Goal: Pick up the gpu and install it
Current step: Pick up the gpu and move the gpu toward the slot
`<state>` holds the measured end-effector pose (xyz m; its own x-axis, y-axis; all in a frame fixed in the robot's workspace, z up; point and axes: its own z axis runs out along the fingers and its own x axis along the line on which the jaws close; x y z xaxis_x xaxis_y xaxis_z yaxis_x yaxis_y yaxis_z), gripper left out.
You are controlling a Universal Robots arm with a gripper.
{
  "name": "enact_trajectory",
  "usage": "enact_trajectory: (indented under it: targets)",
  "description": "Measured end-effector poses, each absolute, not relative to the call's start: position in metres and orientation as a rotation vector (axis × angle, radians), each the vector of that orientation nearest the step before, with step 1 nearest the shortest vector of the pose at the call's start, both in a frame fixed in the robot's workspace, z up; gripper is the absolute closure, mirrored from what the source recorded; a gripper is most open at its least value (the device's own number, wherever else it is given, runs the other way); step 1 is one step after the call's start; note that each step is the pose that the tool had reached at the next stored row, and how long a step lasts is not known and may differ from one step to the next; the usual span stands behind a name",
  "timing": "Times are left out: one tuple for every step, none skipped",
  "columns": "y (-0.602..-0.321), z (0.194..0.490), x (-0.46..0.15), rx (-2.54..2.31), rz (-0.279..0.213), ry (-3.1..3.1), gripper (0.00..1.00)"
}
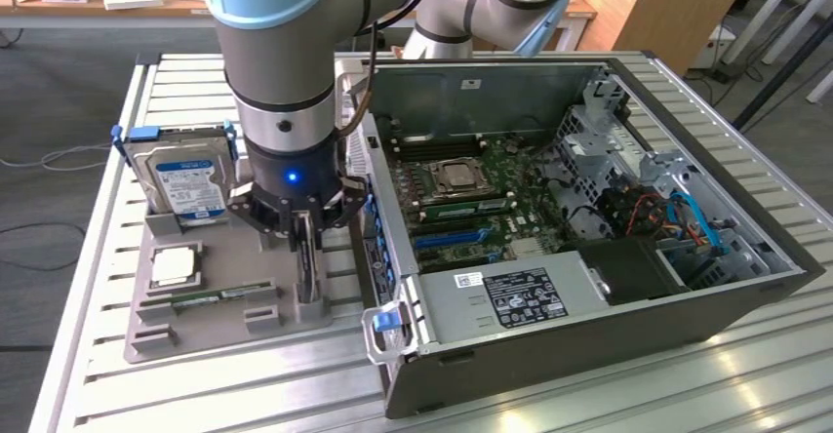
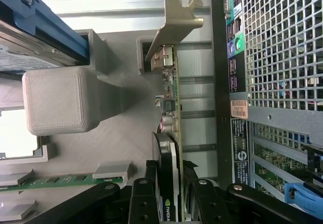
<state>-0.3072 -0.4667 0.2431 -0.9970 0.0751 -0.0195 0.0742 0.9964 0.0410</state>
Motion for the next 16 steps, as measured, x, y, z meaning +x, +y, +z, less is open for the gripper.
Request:
enact_trajectory:
  targets:
    - [-0.4665, 0.243, -0.3075, 0.117, 0.063, 3.118, 0.67]
    - [-0.4662, 0.243, -0.3079, 0.117, 0.063, 3.118, 0.67]
    - [-0.466, 0.2428, -0.3083, 0.117, 0.063, 3.118, 0.67]
    - [-0.4658, 0.2428, -0.3086, 0.117, 0.063, 3.117, 0.67]
    - [-0.4658, 0.2428, -0.309, 0.117, 0.063, 3.118, 0.67]
    - [-0.4657, 0.2428, -0.3095, 0.117, 0.063, 3.118, 0.67]
    - [-0.4656, 0.2429, -0.3098, 0.117, 0.063, 3.118, 0.67]
    - [-0.4657, 0.2429, -0.3099, 0.117, 0.063, 3.118, 0.67]
    - [-0.4657, 0.2429, -0.3099, 0.116, 0.063, 3.118, 0.67]
    - [-0.4656, 0.2429, -0.3099, 0.117, 0.063, 3.118, 0.67]
    - [-0.4656, 0.2428, -0.31, 0.117, 0.064, 3.118, 0.67]
    - [-0.4656, 0.2428, -0.31, 0.117, 0.064, 3.118, 0.67]
    - [-0.4656, 0.2428, -0.3101, 0.117, 0.066, 3.118, 0.67]
    - [-0.4656, 0.2429, -0.3101, 0.117, 0.068, 3.118, 0.67]
    - [-0.4656, 0.2429, -0.3101, 0.117, 0.072, 3.118, 0.67]
    - [-0.4656, 0.2428, -0.31, 0.117, 0.074, 3.118, 0.67]
